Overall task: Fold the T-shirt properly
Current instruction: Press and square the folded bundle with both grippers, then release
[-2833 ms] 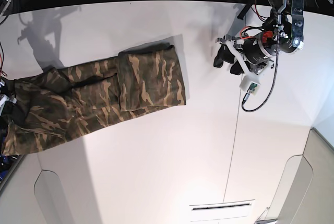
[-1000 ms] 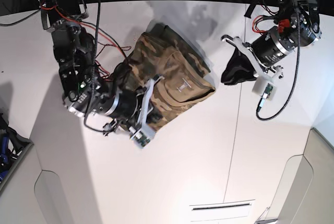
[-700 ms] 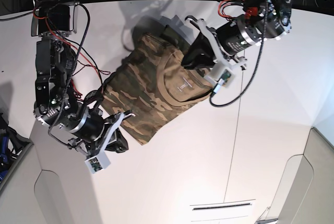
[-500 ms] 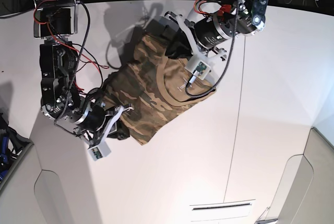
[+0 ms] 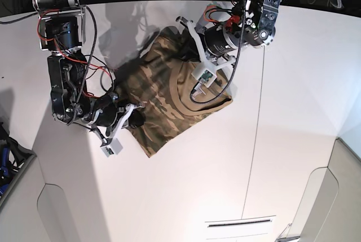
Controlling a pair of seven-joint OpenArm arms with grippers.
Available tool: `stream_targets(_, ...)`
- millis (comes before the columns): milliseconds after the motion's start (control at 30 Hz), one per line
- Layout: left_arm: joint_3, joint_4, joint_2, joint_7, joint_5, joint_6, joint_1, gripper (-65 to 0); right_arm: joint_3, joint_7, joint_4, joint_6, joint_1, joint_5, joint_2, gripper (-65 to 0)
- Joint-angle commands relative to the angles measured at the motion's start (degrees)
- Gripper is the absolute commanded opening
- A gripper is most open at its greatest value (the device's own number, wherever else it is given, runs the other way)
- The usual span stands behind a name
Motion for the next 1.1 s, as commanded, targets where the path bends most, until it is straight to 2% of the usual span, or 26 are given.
stream_targets(0,-0.48,-0.02,-1.31,0.66,2.84,1.38,-1.09,-57.9,0.07,-2.12,1.16,0.7,0.74,1.77,0.55,-65.0)
stream_targets(67,-0.48,-0.31,-2.43,0.44,4.76,2.32,-2.14,-58.0,0.07,-3.56,3.13,1.09,-0.57,4.5,1.33,-65.0)
stream_targets(200,-0.48,-0.33,-5.31,-0.7,9.38,8.13,-4.37,-58.0,0.07,-3.93,11.37,1.05,-6.29,6.03,2.36,-65.0)
stream_targets(300,-0.48,-0.35,-7.56,-1.75,9.68,10.62,-5.88,-58.0,0.04,-4.59,18.05,1.05,-11.78,7.98,2.03,-65.0)
stream_targets(467,-0.48,-0.94,-8.07,-2.01,10.32,11.8,-9.03,-57.9,0.04,-5.01,24.55,1.05,-18.95,9.9,0.74,-65.0)
stream_targets(567,-0.48,-0.96,-8.07,-1.95,10.34,14.88,-10.12,-57.9,0.07,-4.76,26.62,1.05,-21.35,9.53,0.26,-65.0)
stream_targets(867,-0.5,3.21,-8.09,0.74,10.29,15.1,-9.9,-57.9,2.08,-2.97,27.5,1.03,-19.34,7.61,0.28,-65.0)
stream_targets(1067,-0.48,5.44,-8.07,0.9,10.29,17.64,-6.51,-57.9,5.11,-1.4,27.45,1.03,-16.0,5.42,0.28,-65.0)
